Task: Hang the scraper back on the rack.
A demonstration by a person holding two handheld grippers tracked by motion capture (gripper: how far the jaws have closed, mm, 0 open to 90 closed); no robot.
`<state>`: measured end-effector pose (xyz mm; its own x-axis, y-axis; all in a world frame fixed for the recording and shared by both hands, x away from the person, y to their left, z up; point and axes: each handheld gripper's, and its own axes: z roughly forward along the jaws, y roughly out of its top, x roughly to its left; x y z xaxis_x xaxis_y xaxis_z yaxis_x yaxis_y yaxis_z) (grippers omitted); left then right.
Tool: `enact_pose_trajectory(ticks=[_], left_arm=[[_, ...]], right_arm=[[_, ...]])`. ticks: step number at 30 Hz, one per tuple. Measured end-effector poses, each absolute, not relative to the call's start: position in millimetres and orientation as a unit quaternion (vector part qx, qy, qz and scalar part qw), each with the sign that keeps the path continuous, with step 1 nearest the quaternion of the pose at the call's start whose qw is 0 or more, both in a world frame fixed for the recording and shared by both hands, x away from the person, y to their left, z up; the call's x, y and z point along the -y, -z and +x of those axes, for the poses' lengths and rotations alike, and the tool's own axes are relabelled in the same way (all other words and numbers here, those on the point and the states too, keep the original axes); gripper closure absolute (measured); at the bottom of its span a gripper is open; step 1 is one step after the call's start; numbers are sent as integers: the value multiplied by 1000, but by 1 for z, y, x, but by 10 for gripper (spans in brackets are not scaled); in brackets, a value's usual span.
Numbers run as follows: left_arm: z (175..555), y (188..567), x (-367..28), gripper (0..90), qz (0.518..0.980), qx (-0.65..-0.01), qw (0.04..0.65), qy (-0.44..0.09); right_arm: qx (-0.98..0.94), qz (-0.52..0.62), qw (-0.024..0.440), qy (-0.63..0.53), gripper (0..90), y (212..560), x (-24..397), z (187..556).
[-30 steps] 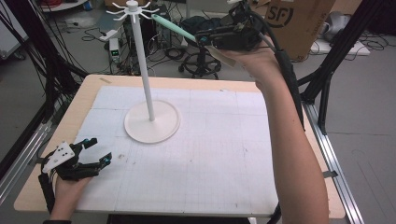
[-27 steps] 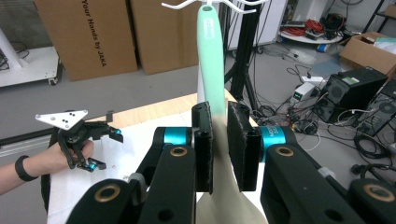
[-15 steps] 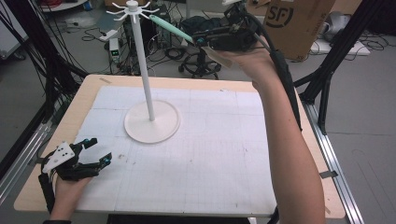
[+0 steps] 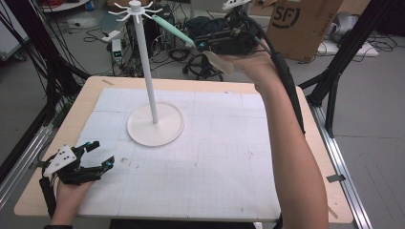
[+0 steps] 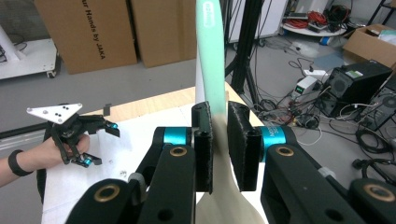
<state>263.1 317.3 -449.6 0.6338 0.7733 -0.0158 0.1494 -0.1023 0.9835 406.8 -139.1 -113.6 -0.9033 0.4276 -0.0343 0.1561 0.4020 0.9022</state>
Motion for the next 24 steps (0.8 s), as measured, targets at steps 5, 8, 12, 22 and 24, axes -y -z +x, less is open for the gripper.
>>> enact_pose_trajectory(ticks=[5,8,12,22,24], left_arm=[[263,450,-317,163,693,-333,580,-269],[263,450,-317,163,693,-333,580,-269],[263,450,-317,163,692,-333,581,-269],[263,450,-317,163,693,-333,580,-270],[263,450,-317,164,693,-333,580,-270]], right_arm=[[-830,177,127,-514,811,117,136,409],[-830,179,127,-513,811,119,134,410],[-831,181,125,-512,810,122,132,413],[-836,182,126,-502,804,128,126,418],[-837,182,126,-501,801,129,124,418]])
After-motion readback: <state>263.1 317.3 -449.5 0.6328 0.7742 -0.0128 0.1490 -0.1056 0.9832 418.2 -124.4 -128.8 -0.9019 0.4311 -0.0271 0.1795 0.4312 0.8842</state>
